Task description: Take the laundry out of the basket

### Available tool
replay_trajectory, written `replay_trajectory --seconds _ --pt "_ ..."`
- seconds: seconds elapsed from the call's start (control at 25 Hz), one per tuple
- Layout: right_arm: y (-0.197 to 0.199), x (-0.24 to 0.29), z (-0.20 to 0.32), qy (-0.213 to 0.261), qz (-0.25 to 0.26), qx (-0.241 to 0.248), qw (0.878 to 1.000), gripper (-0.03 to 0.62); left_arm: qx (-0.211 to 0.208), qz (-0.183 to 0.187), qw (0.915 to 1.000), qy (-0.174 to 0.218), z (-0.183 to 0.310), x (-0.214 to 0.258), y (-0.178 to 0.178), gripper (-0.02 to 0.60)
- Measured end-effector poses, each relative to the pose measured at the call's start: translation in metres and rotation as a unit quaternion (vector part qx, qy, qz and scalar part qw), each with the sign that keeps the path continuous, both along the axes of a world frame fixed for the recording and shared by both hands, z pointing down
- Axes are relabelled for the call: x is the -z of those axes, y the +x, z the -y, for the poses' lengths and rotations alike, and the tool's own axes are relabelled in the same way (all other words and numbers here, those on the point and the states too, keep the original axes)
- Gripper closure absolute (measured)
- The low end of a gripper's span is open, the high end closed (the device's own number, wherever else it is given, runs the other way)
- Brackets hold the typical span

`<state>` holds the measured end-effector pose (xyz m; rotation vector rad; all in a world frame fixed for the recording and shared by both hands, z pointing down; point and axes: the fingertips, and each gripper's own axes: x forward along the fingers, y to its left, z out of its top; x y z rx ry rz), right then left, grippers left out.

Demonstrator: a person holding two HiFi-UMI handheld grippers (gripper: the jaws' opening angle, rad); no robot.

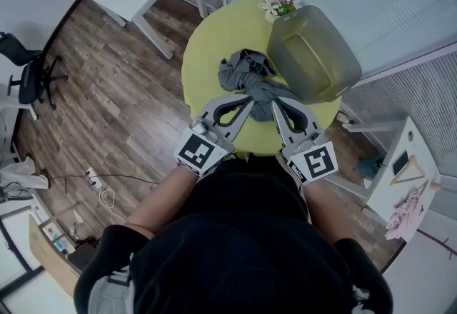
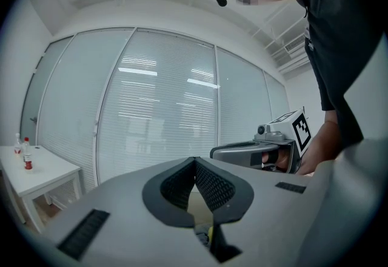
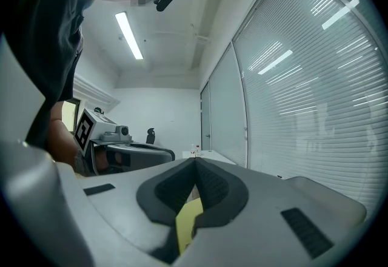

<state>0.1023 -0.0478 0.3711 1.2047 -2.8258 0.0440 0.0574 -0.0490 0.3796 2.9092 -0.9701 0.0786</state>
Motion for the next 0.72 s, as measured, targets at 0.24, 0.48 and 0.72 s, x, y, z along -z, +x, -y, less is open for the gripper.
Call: replay_trajectory --seconds 0.24,0.48,0.72 --pt "-0.0014 -0.0012 0.0004 -0.001 -0.003 0.003 1.0 0.571 0.0 0.008 1.0 -0.002 -0.0014 -0.0029 -0.0008 0.572" --pt "0.0005 -0.0027 0.0013 -0.001 -0.004 0.004 1.0 0.571 0.005 -0.006 1.0 -0.003 -0.0003 -0.0027 0.003 0.572" --pt "-0.0006 -0.002 0.0009 0.0 -0.006 0.004 1.0 0.571 0.006 -0.008 0.9999 -0.003 -0.0015 -0.0023 0.0008 0.572"
